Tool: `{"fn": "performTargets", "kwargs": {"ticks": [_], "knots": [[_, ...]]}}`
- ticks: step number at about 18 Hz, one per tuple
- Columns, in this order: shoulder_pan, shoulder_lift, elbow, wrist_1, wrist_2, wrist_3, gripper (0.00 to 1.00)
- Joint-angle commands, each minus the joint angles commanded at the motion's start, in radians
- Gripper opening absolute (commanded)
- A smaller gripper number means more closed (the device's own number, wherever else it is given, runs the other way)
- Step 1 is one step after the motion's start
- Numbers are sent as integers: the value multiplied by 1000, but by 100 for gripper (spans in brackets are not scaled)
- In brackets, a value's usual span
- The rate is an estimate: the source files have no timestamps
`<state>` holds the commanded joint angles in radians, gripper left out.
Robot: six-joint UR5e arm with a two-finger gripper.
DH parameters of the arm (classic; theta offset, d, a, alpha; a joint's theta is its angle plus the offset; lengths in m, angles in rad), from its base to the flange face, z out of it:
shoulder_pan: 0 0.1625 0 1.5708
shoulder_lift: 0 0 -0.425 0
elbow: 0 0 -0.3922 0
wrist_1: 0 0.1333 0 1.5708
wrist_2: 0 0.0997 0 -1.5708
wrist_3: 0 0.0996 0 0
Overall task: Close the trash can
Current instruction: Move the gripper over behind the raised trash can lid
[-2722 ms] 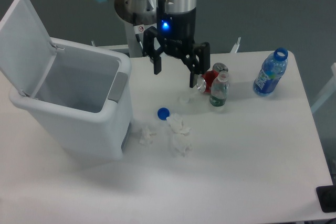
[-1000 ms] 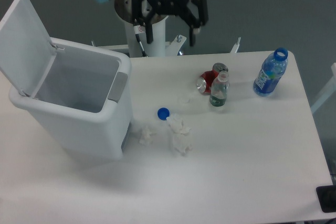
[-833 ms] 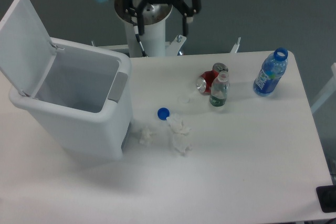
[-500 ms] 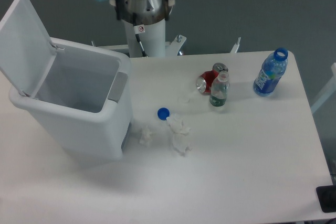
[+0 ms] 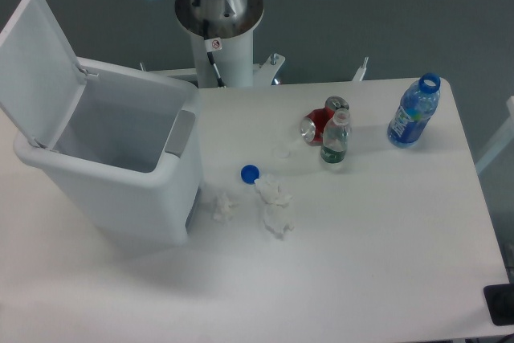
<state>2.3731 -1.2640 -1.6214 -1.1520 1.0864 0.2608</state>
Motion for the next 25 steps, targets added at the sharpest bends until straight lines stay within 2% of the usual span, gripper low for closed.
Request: {"fn": "performTargets", "kwargs": {"ticks": [5, 9, 13, 18, 19, 21, 25], "knots": [[-28, 0, 32, 2, -55, -15, 100], [-58, -3, 32, 2, -83, -20, 100], [-74, -15, 29, 0, -170, -40, 100], [-127, -60, 31, 5, -175, -37, 100], [-143, -67, 31, 20, -175, -37, 100], [-155, -71, 31, 52, -175, -40, 100], [-176, -72, 31, 60, -175, -38, 100]]}}
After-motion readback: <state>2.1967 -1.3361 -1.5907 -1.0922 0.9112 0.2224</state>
